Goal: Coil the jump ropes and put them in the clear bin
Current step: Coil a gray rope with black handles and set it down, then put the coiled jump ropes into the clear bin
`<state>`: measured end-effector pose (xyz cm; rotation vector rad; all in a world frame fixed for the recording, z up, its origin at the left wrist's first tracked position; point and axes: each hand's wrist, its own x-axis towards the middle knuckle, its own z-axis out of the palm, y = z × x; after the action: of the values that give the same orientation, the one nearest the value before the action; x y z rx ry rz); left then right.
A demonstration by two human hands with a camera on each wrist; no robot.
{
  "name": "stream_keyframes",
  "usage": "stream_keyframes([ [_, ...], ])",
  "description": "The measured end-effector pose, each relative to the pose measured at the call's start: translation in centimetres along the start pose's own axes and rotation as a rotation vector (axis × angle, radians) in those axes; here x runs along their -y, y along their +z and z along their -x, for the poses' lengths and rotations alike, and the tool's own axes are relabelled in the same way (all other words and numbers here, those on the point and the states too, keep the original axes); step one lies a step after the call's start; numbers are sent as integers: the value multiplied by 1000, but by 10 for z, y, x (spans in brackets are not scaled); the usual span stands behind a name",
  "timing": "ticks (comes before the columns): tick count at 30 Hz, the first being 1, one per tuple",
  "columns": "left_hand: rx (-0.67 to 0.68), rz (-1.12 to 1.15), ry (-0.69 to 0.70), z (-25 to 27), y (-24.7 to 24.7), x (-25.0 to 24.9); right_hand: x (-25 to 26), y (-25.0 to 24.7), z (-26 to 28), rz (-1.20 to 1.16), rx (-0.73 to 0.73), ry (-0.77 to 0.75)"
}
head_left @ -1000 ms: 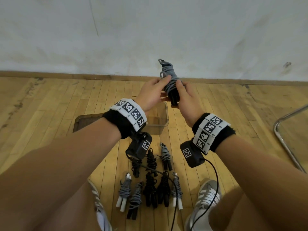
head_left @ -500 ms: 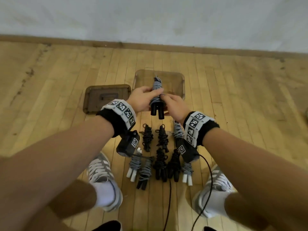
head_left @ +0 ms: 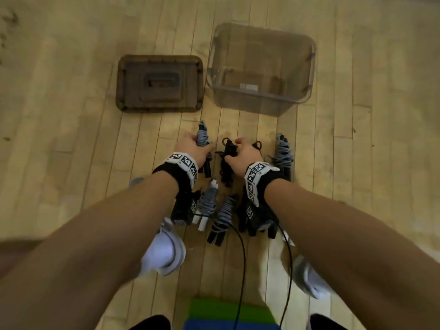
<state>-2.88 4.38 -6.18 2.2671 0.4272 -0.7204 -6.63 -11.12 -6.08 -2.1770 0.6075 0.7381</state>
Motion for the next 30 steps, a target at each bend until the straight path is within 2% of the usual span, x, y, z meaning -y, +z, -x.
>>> stream_keyframes([
  [7,61,-21,-1,-19,23,18,-5,19,-19,94,-53,16],
  [13,88,-18,30,-15,19,19,-8,17,-18,93,84,-47],
  [15,109,-1,44,-8,15,14,-13,12,-10,65,82,-81],
  [22,26,131,220,23,-11,-29,-1,-23,14,-192,-101,-134],
  [25,34,207,292,36,-27,-51,14,-51,27,-218,-164,-192],
  [30,-33,195,444,47,-56,-105,37,-95,37,-325,-333,-276],
])
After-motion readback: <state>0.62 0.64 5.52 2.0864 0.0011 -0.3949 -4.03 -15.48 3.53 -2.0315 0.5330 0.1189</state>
